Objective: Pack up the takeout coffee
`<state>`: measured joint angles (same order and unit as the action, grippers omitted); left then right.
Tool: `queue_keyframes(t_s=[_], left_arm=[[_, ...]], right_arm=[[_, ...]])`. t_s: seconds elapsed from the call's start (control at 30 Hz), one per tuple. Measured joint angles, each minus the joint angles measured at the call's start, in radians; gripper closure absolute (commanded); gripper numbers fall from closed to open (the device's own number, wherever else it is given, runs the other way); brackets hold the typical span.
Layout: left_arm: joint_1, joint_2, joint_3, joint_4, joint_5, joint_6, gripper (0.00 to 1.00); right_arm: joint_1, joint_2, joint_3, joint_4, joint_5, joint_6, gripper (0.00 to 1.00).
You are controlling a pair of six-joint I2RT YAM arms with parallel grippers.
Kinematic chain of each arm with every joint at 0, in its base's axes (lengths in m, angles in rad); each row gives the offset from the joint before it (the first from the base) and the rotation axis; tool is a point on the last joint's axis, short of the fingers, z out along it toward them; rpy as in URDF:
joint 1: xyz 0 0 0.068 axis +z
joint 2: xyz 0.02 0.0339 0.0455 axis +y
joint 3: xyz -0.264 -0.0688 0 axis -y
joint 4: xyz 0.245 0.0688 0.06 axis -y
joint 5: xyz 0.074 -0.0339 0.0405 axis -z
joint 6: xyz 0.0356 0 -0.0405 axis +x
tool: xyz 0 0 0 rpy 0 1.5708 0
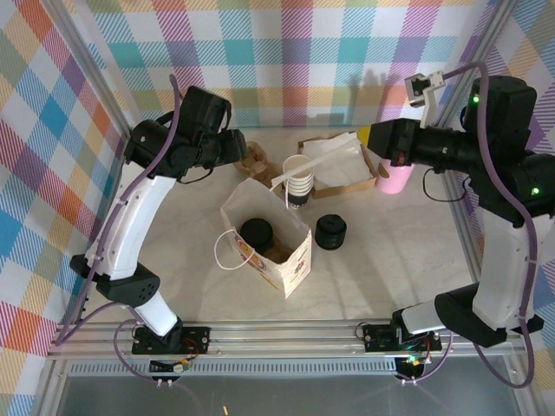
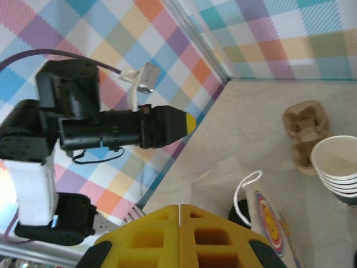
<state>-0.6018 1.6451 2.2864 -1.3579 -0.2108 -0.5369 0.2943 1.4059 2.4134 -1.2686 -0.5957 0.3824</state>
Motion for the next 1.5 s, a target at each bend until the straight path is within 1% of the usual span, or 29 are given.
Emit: queue_keyframes(t_s=[0.17,0.3,0.5,0.67,0.77,0.87,1.03,1.23,1.33,1.5], left_arm=[[-0.001,-0.029,-0.006,0.004,0.001,-0.003,0.54],[-0.003,-0.035,-0.013,0.004,0.002,-0.002,0.54],[-0.006,-0.04,-0.035,0.003,0.033,0.01,0.54],[-0.016,-0.044,-0.058,0.005,0.058,0.031,0.54],[-0.024,-0.053,-0.086,0.009,0.072,0.044,0.54],[-0.024,-0.07,-0.121,0.022,0.079,0.059,0.54],[-0.024,-0.107,-0.175,0.032,0.088,0.08,0.53],[-0.024,-0.152,-0.243,0.056,0.092,0.09,0.52],[-0.024,-0.156,-0.249,0.06,0.098,0.093,0.52],[-0.024,-0.164,-0.274,0.083,0.105,0.097,0.52]], right_arm=[[0.008,-0.044,-0.021,0.003,-0.028,0.002,1.0],[0.014,-0.087,-0.086,0.002,-0.042,-0.001,1.0],[0.03,-0.096,-0.12,-0.021,-0.041,-0.005,1.0],[0.066,-0.087,-0.122,-0.041,-0.028,-0.005,1.0],[0.111,-0.072,-0.121,-0.058,-0.006,-0.008,1.0],[0.176,-0.042,-0.105,-0.086,0.034,-0.022,1.0],[0.306,0.031,-0.041,-0.142,0.135,-0.055,1.0],[0.438,0.131,0.083,-0.228,0.261,-0.116,1.0],[0.475,0.149,0.093,-0.259,0.319,-0.149,1.0],[0.503,0.157,0.093,-0.288,0.388,-0.198,1.0]])
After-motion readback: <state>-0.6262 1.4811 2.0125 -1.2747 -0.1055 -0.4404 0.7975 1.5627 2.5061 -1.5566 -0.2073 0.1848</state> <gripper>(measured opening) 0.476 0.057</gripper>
